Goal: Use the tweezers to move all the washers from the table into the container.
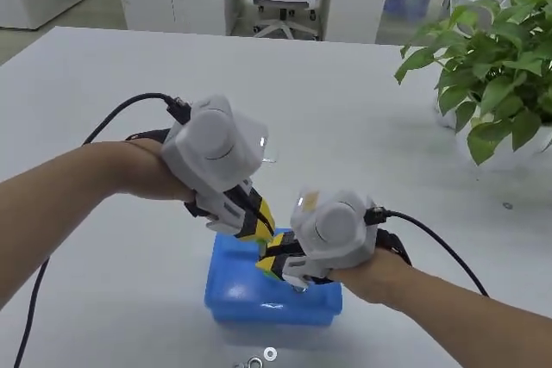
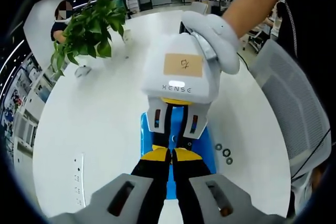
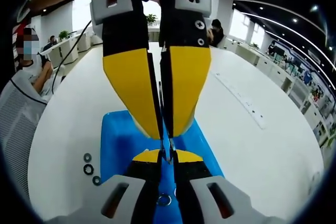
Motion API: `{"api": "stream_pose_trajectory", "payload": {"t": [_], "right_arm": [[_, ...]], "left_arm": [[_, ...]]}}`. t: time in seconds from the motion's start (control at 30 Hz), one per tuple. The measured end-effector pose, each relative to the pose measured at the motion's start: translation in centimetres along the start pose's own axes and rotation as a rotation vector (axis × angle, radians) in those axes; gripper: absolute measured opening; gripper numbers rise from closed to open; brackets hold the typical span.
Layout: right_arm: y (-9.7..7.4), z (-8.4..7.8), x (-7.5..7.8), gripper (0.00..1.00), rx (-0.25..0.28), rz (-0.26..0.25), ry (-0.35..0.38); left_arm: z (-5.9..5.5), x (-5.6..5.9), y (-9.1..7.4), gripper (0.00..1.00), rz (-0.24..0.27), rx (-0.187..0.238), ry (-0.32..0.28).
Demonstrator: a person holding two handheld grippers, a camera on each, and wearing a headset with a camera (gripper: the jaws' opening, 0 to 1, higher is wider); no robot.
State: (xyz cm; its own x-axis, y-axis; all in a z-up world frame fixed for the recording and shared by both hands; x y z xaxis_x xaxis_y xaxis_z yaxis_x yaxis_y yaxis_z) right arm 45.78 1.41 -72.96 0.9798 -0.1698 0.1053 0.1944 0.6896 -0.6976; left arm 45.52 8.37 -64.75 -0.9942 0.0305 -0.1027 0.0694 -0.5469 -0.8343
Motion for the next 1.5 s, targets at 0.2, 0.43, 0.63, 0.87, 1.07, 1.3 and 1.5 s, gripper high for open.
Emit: {"api": "stream_pose_trajectory", "payload": {"t": [0.2, 0.43, 0.63, 0.87, 1.07, 1.3, 1.5], "right_arm": [[0.3, -0.3, -0.1, 0.1, -0.013, 0.01, -0.018], [0.5, -0.5, -0.1, 0.1, -0.019, 0.012, -0.029], [0.4, -0.6, -0.1, 0.11, -0.024, 0.009, -0.023], [0.0, -0.3, 0.0, 0.11, -0.02, 0.003, -0.03], [-0.7, 0.3, -0.2, 0.11, -0.011, -0.004, -0.04], [-1.5, 0.8, -0.7, 0.11, 0.0, -0.015, -0.049], [-2.4, 1.1, -1.0, 0.11, 0.011, -0.026, -0.049]], "left_arm": [[-0.4, -0.1, 0.5, 0.06, -0.005, 0.0, -0.01], [-0.4, 0.0, 0.9, 0.06, -0.006, 0.013, -0.02], [-0.2, 0.0, 1.0, 0.06, -0.007, 0.012, -0.012], [0.1, 0.0, 0.6, 0.06, -0.003, 0.013, -0.001], [0.6, 0.3, -0.2, 0.06, 0.003, 0.013, 0.007], [1.3, 0.8, -1.1, 0.06, 0.005, 0.012, 0.017], [2.2, 1.4, -1.8, 0.06, 0.008, 0.01, 0.028]]}}
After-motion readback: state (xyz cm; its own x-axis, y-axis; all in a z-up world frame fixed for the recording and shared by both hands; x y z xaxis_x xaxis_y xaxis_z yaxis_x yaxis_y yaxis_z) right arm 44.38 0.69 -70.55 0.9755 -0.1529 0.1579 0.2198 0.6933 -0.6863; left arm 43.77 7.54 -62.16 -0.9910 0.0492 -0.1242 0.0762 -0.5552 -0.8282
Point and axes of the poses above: the centre of the closed fingertips' face, and the gripper's own axes: y roughly forward along the fingers, x roughly to its right, z roughly out of its top, the point moved 8 cm from there along -y, roughly backward along the fingers, and after that the axes turned 4 degrees about -x, right-handed, at the moved point
